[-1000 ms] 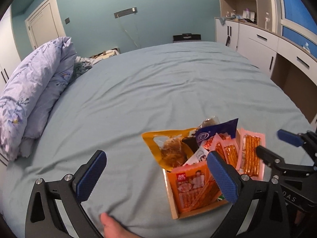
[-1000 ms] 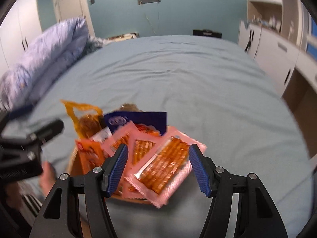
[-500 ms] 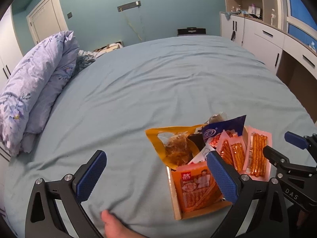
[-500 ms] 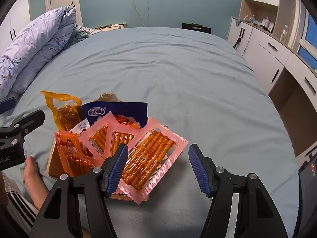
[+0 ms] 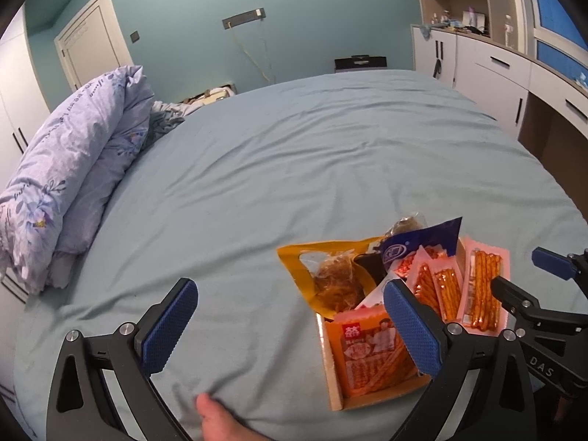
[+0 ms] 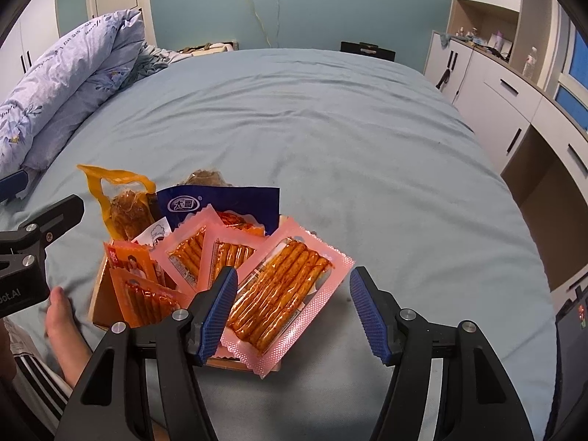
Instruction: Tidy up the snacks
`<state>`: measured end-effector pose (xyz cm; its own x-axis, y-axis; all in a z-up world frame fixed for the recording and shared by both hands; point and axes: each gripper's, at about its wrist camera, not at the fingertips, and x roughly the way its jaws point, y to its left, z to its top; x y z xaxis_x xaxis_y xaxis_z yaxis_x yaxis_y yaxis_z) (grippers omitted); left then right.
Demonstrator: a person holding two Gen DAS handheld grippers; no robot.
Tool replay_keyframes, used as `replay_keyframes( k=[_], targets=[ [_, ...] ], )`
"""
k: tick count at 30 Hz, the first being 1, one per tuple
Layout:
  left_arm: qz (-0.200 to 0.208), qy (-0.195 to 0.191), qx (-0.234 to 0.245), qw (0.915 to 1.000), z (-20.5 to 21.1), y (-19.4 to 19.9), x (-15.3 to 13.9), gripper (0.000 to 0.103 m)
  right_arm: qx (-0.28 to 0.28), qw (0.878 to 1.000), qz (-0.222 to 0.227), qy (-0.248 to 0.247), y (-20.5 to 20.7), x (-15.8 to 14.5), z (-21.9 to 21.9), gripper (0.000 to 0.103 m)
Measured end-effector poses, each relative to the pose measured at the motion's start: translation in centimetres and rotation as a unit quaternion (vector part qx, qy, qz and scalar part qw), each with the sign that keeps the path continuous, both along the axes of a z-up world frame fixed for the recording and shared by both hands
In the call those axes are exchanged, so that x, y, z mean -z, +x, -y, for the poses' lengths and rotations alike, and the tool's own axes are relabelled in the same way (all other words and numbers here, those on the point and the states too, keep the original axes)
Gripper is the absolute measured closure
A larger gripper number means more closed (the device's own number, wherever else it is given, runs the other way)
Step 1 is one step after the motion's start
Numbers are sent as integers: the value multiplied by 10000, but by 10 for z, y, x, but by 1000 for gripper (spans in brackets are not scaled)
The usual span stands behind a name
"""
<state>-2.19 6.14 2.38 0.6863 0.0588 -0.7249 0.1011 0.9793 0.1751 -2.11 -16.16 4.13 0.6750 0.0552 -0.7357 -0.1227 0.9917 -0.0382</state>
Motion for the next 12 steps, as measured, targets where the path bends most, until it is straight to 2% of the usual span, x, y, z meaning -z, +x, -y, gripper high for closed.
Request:
replay_keyframes(
  k=[8,12],
  targets=[
    [-253,-235,-14,9994,-5,5,5,0,32,10000,-23,-23,-1,0,-1,41],
    [-369,-593,-27,9976,-12,8,5,0,28,10000,-37,-26,-1,-2,0,41]
  ],
)
